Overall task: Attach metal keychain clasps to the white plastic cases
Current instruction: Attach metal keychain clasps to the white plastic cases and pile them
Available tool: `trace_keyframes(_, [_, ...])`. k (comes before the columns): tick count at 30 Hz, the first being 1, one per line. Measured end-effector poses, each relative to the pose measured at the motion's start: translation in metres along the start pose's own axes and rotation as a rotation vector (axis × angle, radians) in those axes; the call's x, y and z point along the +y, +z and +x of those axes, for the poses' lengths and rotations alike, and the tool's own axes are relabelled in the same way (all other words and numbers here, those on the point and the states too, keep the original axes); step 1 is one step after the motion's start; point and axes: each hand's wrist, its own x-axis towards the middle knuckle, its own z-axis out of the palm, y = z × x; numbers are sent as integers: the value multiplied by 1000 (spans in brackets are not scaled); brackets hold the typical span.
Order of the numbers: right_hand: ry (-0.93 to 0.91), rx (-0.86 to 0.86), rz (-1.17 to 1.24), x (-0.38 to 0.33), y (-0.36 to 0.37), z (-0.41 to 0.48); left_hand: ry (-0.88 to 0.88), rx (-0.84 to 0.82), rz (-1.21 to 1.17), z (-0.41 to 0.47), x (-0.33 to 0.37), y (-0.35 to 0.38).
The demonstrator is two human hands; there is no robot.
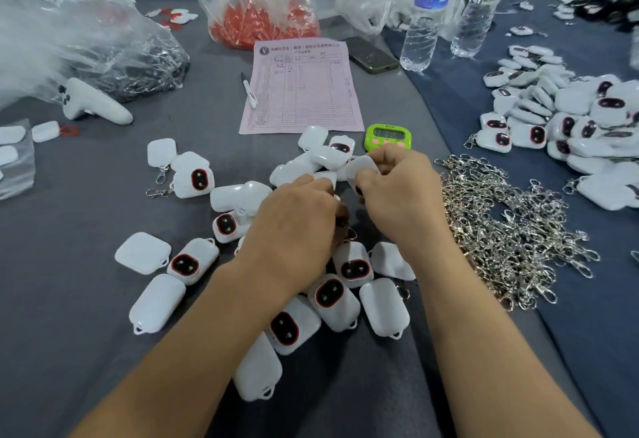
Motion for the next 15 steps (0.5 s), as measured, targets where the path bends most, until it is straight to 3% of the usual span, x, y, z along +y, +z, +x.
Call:
trace_keyframes(4, [74,-45,125,-5,-1,-1,-54,-6,-197,0,-3,2])
trace_keyframes(9, [240,-148,455,-13,-2,-3,-292,177,-510,0,-6,0])
trace_keyframes(15, [161,-432,661,-14,-6,-8,-482,269,-1010,3,-11,-3])
